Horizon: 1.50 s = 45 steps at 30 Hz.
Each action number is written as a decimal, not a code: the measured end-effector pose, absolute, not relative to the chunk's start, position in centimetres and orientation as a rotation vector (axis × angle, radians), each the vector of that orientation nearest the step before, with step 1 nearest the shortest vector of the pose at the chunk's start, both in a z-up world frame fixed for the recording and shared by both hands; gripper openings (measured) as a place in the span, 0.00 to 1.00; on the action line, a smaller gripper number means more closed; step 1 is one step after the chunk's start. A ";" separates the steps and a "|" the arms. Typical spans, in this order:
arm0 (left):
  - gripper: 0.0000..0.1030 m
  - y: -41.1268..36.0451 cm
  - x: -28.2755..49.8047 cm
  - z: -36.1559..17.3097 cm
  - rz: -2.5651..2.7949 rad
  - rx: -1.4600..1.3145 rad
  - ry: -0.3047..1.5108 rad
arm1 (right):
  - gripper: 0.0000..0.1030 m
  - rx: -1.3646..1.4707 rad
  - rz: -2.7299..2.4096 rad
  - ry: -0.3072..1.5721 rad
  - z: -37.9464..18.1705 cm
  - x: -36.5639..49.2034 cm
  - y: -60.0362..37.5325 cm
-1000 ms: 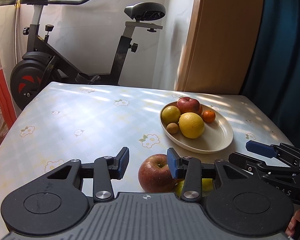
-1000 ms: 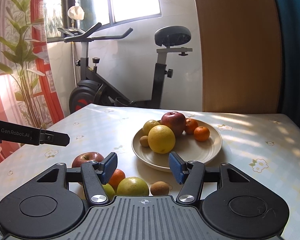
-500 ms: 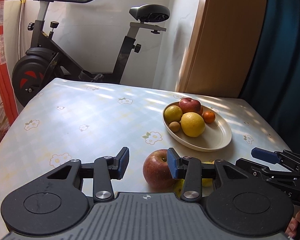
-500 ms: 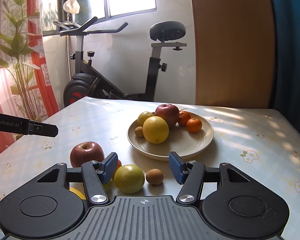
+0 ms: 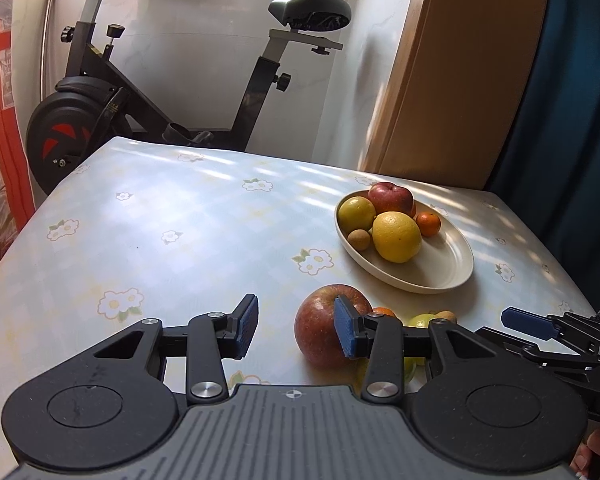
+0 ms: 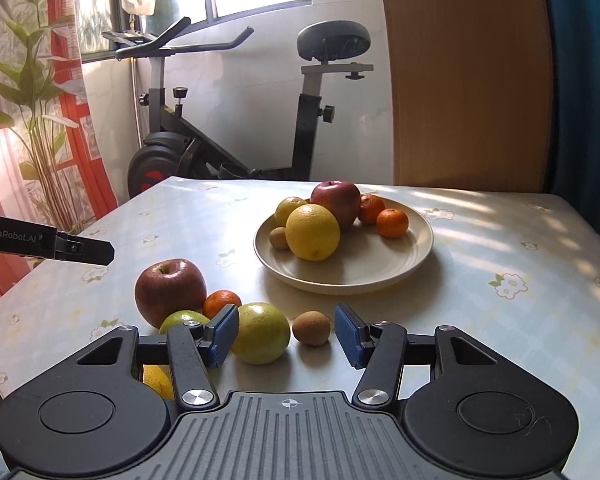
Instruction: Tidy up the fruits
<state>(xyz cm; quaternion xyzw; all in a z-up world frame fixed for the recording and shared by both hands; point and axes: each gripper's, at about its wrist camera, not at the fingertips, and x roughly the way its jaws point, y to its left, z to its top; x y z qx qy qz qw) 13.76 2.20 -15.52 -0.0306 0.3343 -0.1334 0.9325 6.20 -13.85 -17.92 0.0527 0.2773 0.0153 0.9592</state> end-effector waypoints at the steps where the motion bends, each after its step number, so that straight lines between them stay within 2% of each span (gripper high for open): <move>1: 0.43 2.2 13.8 -15.6 -0.275 -0.065 0.689 | 0.49 0.102 0.029 0.569 -18.1 6.3 -13.8; 5: 0.43 2.3 13.9 -15.9 -0.272 -0.064 0.701 | 0.48 0.111 0.041 0.578 -18.5 6.7 -14.0; 12: 0.42 2.3 13.8 -15.8 -0.260 -0.056 0.696 | 0.40 0.095 0.091 0.603 -19.1 8.1 -14.2; 32: 0.42 2.6 13.9 -16.2 -0.276 -0.082 0.725 | 0.40 -0.044 0.215 0.657 -19.5 10.7 -12.3; 36: 0.42 2.6 13.9 -16.3 -0.277 -0.081 0.727 | 0.43 -0.058 0.214 0.664 -19.7 11.0 -12.1; 45: 0.42 2.1 13.8 -16.8 -0.299 -0.077 0.751 | 0.41 -0.023 0.216 0.663 -20.3 11.1 -12.7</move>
